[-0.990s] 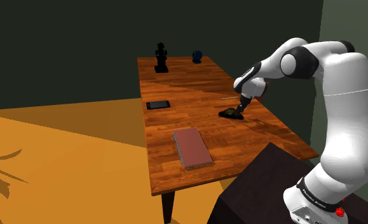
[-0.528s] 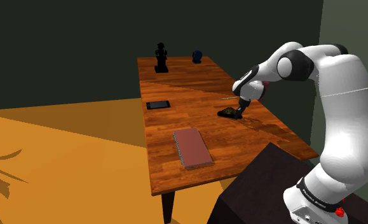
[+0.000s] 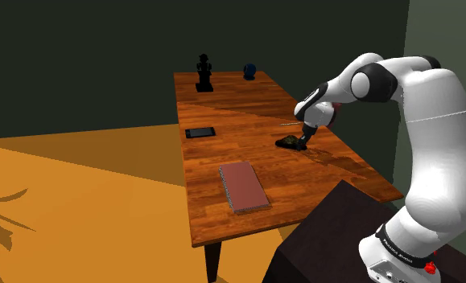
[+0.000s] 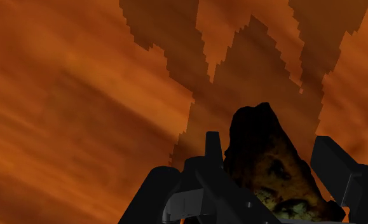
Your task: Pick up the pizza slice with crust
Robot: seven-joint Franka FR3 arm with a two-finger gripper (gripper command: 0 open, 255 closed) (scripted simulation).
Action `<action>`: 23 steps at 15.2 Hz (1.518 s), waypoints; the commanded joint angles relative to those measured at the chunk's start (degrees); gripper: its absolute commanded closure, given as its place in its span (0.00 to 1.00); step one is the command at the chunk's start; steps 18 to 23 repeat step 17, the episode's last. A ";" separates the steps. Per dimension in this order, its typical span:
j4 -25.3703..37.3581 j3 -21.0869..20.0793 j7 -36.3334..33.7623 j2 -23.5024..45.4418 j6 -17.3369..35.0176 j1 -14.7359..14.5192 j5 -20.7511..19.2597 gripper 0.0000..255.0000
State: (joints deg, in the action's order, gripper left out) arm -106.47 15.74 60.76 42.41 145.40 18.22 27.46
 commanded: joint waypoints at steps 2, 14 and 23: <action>-0.59 0.49 -0.34 -1.32 -0.83 -0.38 -0.48 1.00; -2.47 3.49 -2.89 -8.72 -6.26 -2.56 -3.82 1.00; -2.55 3.76 -3.16 -9.40 -6.82 -2.75 -4.17 1.00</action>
